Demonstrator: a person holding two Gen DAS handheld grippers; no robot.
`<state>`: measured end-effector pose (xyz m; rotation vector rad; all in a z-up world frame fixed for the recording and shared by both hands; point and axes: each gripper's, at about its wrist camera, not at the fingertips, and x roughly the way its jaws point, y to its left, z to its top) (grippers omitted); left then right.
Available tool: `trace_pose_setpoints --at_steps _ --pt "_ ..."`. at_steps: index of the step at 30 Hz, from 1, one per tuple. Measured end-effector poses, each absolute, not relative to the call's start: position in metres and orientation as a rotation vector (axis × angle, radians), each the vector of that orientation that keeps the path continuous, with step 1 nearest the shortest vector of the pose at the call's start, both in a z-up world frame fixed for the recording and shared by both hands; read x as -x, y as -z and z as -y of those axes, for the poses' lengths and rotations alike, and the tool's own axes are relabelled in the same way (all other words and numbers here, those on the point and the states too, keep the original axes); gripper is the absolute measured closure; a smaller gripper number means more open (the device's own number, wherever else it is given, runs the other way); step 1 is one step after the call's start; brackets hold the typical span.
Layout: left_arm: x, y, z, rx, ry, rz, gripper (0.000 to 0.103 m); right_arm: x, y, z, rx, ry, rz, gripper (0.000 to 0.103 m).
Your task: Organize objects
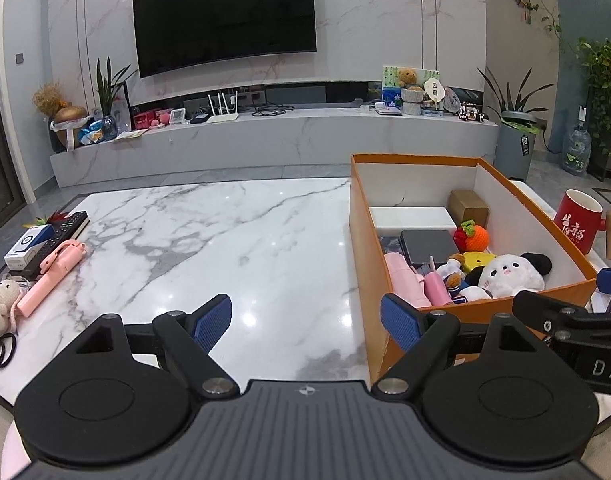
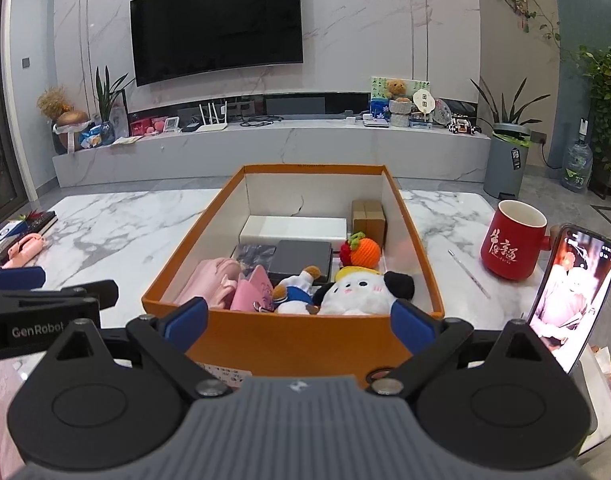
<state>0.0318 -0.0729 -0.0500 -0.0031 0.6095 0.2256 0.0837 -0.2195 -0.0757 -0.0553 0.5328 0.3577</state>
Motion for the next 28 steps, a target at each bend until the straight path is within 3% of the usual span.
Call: trace_pose_setpoints --at_steps 28 --pt "-0.0395 0.0468 0.0762 -0.025 -0.236 -0.627 0.005 -0.0864 0.0747 0.2216 0.044 -0.354 -0.531 0.005"
